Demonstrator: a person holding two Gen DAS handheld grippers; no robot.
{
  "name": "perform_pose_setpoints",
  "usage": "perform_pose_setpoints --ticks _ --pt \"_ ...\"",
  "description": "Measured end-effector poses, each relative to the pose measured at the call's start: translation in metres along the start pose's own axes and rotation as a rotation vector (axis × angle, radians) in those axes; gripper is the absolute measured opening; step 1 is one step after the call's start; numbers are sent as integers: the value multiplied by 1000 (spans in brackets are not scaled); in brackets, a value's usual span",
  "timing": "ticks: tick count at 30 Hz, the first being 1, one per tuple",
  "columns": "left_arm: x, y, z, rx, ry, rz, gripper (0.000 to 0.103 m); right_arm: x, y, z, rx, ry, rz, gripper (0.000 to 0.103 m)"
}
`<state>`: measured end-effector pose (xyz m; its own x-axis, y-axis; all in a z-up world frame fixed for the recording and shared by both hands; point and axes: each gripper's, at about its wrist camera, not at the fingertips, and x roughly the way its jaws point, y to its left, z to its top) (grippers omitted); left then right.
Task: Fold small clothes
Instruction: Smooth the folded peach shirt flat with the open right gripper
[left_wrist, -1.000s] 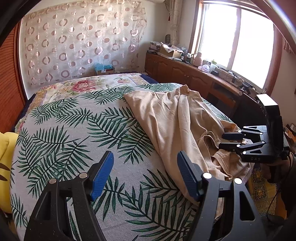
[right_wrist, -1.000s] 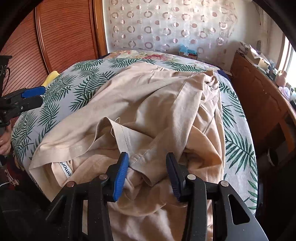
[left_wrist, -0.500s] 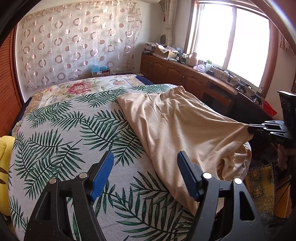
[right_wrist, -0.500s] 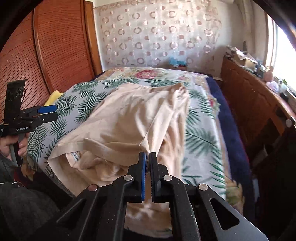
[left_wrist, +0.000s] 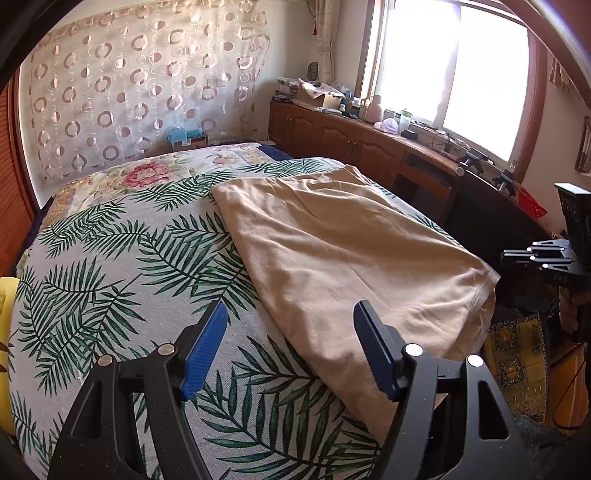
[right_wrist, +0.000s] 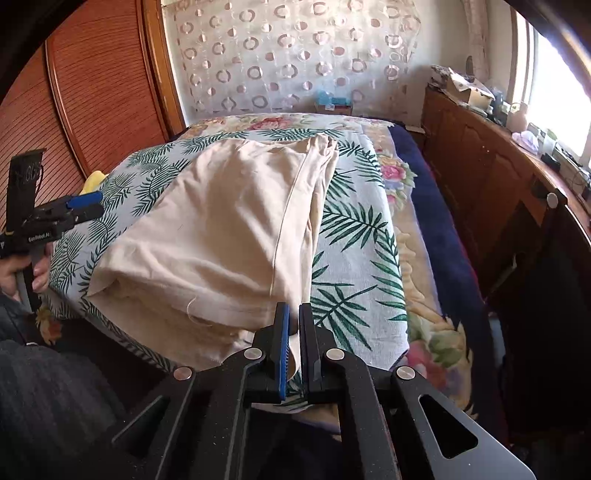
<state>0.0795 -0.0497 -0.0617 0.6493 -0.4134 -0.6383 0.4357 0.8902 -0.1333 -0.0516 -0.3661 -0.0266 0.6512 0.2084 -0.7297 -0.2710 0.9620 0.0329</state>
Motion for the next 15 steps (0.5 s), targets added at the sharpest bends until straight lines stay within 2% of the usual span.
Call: perform_pose_setpoints --ticks 1,3,6,15 --pt "1 -1 0 0 1 -1 72 -3 1 2 -2 -10 -1 11" --pt "2 -4 1 1 4 -5 72 -4 4 7 -4 -39 -13 30" --pt "4 -9 -1 10 10 -8 72 0 9 11 -4 -71 -9 46" --pt "10 -13 -5 20 31 -6 72 44 20 9 -20 -52 -3 47"
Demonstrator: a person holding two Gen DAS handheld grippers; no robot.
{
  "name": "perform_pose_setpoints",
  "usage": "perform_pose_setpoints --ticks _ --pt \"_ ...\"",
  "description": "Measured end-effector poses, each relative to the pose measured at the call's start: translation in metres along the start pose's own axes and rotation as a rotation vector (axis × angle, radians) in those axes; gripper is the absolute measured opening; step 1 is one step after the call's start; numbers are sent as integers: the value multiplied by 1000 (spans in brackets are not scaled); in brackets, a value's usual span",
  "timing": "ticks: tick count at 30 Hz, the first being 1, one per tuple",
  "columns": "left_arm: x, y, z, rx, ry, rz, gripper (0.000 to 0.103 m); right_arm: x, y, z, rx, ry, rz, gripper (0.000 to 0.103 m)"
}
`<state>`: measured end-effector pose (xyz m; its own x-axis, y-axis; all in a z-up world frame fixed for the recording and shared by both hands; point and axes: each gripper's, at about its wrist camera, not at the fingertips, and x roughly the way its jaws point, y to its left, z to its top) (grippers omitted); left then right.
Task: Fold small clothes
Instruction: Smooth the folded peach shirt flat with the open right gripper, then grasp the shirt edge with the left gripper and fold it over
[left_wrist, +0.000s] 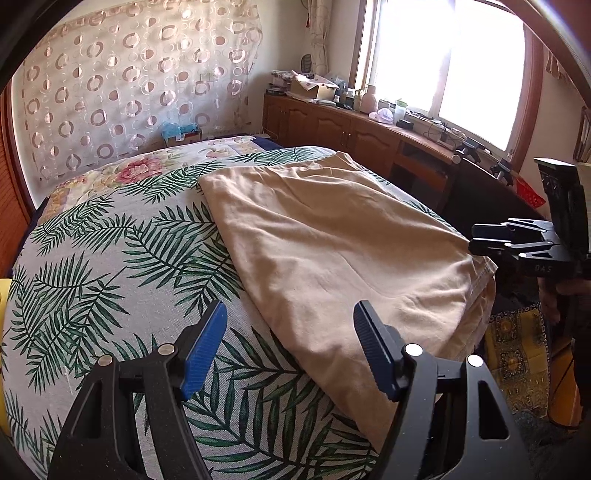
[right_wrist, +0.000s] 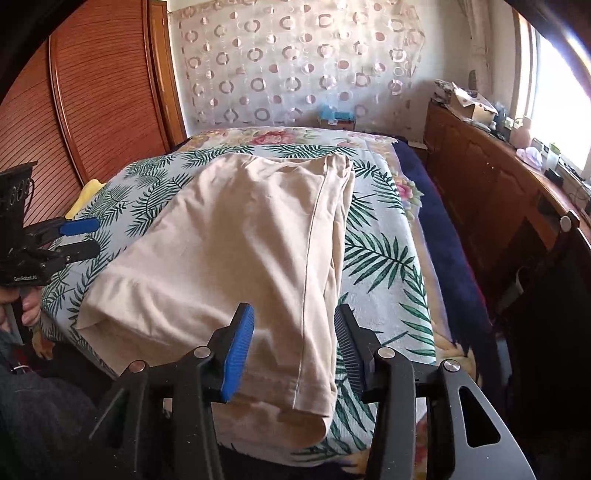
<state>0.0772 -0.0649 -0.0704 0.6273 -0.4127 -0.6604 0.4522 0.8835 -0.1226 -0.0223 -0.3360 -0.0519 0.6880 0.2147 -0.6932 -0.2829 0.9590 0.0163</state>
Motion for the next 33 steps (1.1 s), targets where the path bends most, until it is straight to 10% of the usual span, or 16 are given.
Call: perform_pose_setpoints --ticks 27,33 --pt "15 -13 -40 -10 137 -85 71 39 -3 -17 22 104 -25 59" --pt "12 -17 -42 -1 139 -143 32 37 1 -19 -10 100 3 39"
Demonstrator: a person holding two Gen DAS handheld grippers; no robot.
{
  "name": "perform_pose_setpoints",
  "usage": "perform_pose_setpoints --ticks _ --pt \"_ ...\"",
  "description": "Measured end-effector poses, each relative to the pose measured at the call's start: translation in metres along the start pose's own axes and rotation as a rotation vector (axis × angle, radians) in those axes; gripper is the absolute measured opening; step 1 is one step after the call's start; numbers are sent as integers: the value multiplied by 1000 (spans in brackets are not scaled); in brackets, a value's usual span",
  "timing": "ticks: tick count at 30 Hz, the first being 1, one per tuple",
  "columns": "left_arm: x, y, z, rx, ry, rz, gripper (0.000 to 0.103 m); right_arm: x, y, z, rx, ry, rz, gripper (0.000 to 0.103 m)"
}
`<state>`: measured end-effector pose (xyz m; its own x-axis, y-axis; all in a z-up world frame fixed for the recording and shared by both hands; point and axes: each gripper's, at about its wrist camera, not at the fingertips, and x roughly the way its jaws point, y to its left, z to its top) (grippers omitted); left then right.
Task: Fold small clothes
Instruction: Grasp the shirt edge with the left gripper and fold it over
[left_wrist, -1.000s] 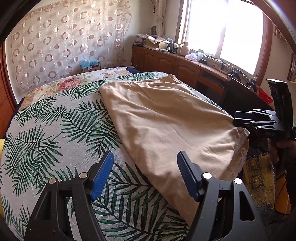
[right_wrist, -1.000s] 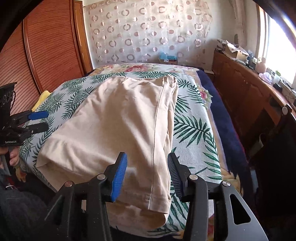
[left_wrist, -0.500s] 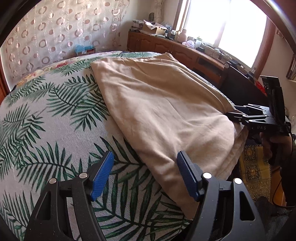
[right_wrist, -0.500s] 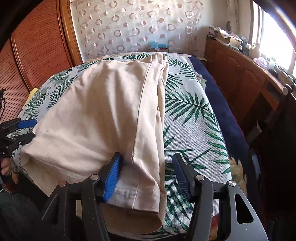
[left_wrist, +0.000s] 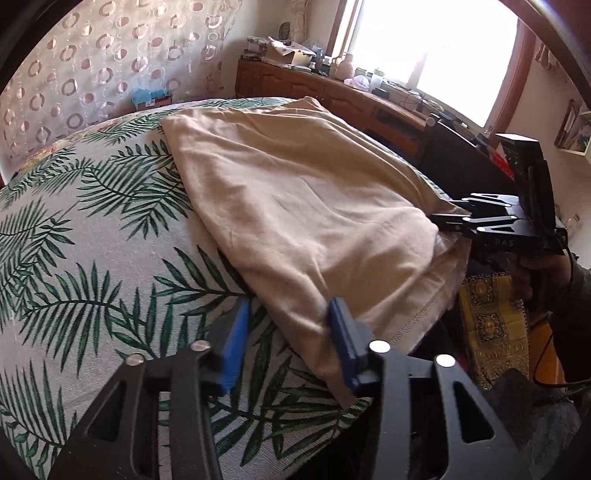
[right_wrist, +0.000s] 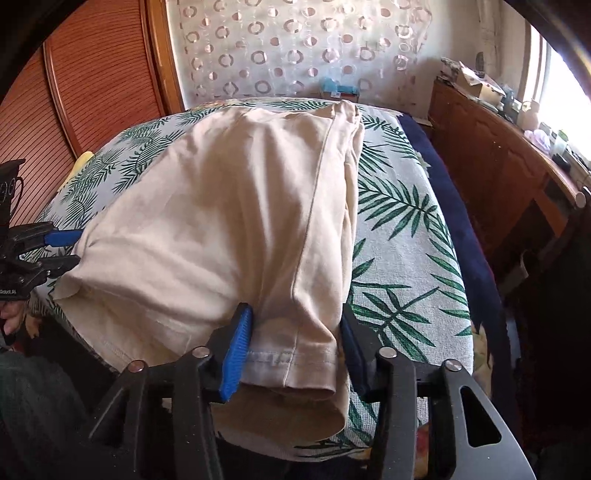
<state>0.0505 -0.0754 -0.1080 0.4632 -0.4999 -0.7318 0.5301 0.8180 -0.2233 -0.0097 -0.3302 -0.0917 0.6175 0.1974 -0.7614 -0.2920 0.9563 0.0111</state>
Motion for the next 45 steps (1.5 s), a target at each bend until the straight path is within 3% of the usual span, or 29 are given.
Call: perform_pose_setpoints --ticks 3,5,14,24,34,45 --pt "1 -1 2 4 9 -24 18 -1 -1 -1 -1 -4 46 16" --pt "-1 0 3 8 0 -31 14 0 0 -1 -2 -7 73 13" --pt "-45 8 32 -40 -179 -52 12 -36 -19 12 88 -177 146 11" --pt "-50 46 102 -60 -288 -4 12 -42 -29 75 63 -328 124 11" --pt "-4 93 150 -129 -244 25 12 22 -32 124 67 -306 106 11" --pt "43 117 173 -148 -169 61 12 48 -34 158 51 -254 96 11"
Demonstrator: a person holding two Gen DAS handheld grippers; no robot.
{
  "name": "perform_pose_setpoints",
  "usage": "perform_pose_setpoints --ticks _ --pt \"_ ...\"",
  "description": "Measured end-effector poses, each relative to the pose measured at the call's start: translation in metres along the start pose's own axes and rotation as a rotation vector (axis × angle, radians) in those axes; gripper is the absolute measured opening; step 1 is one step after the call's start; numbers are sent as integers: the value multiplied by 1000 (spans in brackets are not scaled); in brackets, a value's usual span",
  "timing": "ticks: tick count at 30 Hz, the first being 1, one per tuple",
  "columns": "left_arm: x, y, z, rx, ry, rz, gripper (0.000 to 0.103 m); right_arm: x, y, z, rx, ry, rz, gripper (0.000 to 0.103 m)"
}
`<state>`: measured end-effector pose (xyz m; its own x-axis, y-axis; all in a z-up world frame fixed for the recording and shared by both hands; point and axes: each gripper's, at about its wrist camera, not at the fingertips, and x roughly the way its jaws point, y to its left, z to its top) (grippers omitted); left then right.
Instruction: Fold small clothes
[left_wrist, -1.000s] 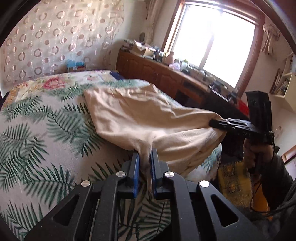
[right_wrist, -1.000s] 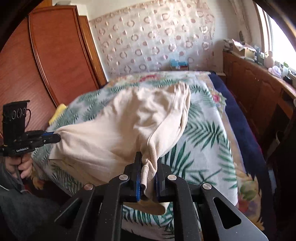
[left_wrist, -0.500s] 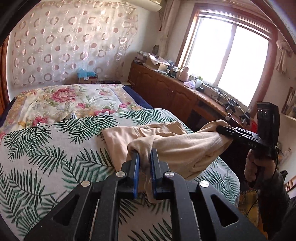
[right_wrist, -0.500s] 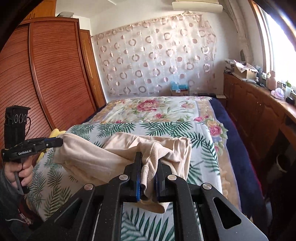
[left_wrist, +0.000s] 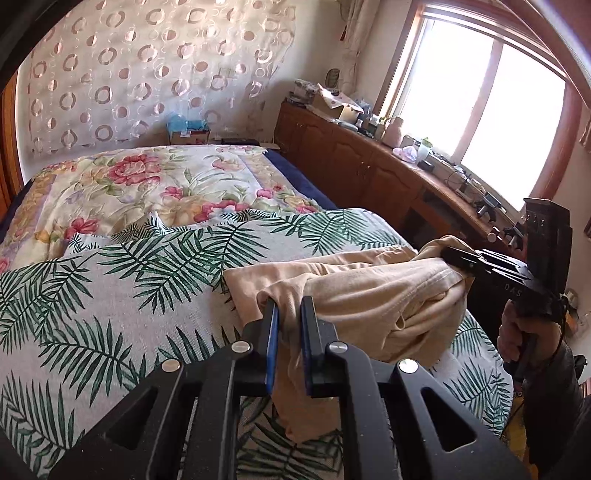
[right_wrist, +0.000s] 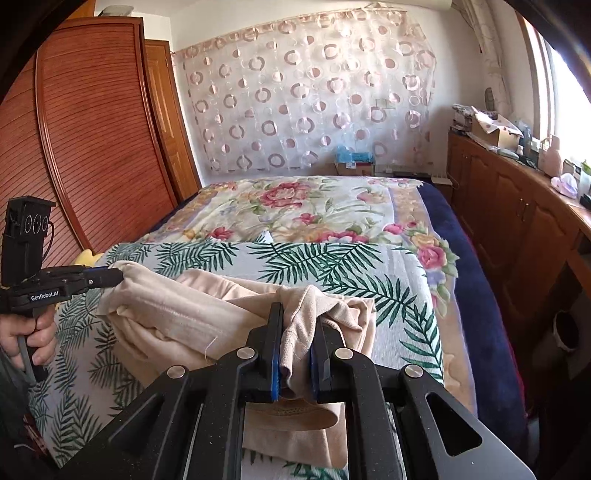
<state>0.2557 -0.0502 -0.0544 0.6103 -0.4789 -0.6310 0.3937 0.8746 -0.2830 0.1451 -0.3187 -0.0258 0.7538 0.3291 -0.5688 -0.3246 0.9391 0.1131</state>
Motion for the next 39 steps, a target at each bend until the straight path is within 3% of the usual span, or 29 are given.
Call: perform_pose_setpoints --ticks 5,6,8,11,13,15,21,28,39 --pt "15 3 0 5 34 16 13 9 -3 7 13 33 -1 17" --pt "16 3 1 8 40 17 19 9 -3 9 17 35 -2 19" --pt "15 3 2 11 37 30 41 6 -1 12 20 34 -8 28" --pt "6 6 2 12 21 28 54 -8 -4 15 25 -3 -41 49" --pt "-2 7 -3 24 20 31 68 -15 -6 16 17 -16 -67 50" --pt "-8 8 -11 37 28 35 72 -26 -7 14 1 -17 -64 50" --pt "-2 10 -37 62 110 43 73 -48 -7 -10 -59 60 -94 50" --pt "20 7 -33 65 152 29 73 -54 -6 -23 -53 148 -93 50" --pt "38 9 11 97 80 88 73 -30 -6 8 -72 119 -1 50"
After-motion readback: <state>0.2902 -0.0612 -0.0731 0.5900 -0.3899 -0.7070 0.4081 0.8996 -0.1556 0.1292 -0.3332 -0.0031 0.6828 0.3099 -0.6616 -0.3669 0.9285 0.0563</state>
